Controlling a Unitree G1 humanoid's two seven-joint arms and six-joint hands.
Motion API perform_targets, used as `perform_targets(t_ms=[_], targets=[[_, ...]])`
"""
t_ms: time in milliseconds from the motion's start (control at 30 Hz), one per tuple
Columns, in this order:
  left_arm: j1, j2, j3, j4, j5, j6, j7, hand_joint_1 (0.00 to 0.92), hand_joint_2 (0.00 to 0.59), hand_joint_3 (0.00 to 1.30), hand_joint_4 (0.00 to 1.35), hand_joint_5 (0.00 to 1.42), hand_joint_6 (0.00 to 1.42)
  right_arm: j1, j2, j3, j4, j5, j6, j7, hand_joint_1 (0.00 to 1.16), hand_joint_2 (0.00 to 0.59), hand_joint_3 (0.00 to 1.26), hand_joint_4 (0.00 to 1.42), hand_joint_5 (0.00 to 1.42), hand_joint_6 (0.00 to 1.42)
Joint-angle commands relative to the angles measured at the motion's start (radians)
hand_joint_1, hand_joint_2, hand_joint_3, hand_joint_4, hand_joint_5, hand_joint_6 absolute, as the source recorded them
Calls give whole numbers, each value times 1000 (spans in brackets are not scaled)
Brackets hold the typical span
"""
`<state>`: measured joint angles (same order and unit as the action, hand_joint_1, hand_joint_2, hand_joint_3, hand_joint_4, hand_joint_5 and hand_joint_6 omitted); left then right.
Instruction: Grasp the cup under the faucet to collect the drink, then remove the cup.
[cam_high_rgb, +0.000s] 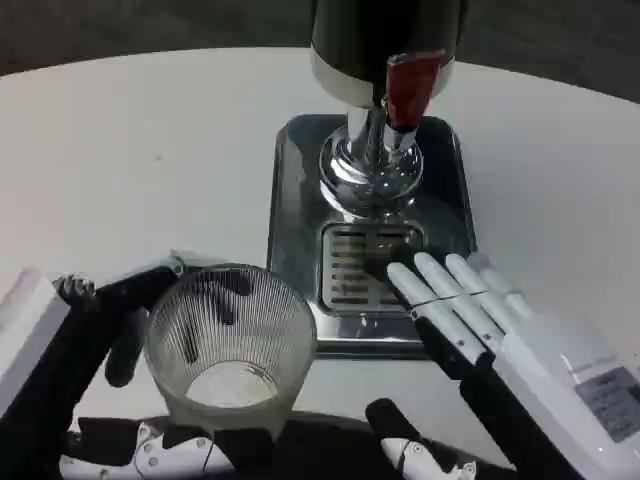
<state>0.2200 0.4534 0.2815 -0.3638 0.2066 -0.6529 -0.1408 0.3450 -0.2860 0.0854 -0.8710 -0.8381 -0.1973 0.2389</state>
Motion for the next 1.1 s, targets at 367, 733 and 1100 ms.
perform_targets(t_ms=[367, 733, 1100], targets=[[0, -10, -9, 0, -37, 23, -4, 594, 99, 916, 1004, 1193, 1299, 1, 7, -1, -3, 10, 4, 14, 221, 461, 54, 0, 0, 0], [1, -12, -12, 2, -23, 8, 0, 594, 99, 916, 1004, 1193, 1299, 17, 17, -2, -17, 1, 8, 16, 234, 463, 63, 0, 0, 0], [-32, -56, -33, 53, 0, 28, 19, 594, 98, 917, 1004, 1193, 1299, 12, 15, -47, 15, 4, 13, -2, 241, 464, 64, 0, 0, 0]])
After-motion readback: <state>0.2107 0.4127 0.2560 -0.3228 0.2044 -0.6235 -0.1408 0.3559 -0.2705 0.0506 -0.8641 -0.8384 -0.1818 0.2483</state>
